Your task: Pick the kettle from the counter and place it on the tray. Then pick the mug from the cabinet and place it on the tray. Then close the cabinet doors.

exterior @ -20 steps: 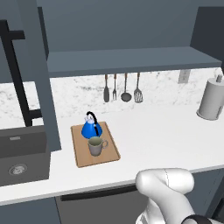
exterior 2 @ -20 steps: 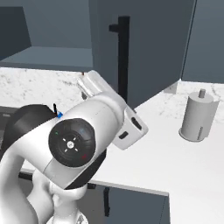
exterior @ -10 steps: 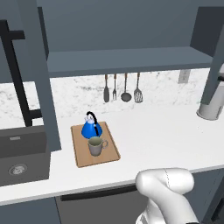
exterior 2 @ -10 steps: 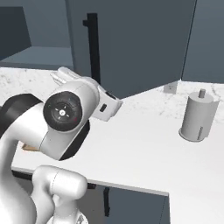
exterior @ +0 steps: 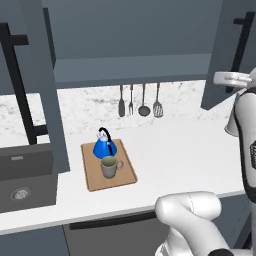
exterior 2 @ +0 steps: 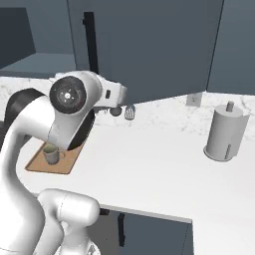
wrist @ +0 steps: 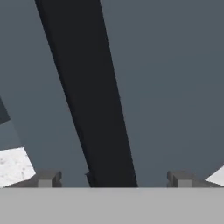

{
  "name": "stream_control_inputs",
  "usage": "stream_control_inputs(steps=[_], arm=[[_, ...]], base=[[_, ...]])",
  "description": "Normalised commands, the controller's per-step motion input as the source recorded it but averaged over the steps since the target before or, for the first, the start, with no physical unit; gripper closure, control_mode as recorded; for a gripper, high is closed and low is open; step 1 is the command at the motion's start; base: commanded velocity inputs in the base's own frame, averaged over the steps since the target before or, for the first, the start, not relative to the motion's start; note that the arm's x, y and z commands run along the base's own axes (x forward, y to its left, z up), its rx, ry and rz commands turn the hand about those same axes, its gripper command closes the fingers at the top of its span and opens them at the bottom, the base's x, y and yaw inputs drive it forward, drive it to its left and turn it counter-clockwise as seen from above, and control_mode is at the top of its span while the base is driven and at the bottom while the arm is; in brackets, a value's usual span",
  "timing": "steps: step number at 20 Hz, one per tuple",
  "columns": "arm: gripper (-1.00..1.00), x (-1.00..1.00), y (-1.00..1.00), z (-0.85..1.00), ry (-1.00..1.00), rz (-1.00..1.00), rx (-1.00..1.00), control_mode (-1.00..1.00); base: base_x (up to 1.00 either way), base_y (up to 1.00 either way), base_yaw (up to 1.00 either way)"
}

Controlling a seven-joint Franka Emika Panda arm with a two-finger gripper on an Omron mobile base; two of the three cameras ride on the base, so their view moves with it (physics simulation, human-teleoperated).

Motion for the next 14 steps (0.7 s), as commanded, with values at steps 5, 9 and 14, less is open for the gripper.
stream_control_inputs(steps=[5, 9, 14], arm=[[-1.0, 0.93, 0.33, -0.13, 0.11, 0.11, -0.24, -1.0], [-1.0, 0.9, 0.23, -0.03, 0.12, 0.04, -0.19, -1.0], [-1.0, 0.38, 0.29, -0.07, 0.06, 0.02, -0.28, -1.0]], base=[[0.0, 0.0, 0.0], [0.0, 0.0, 0.0], [0.0, 0.0, 0.0]])
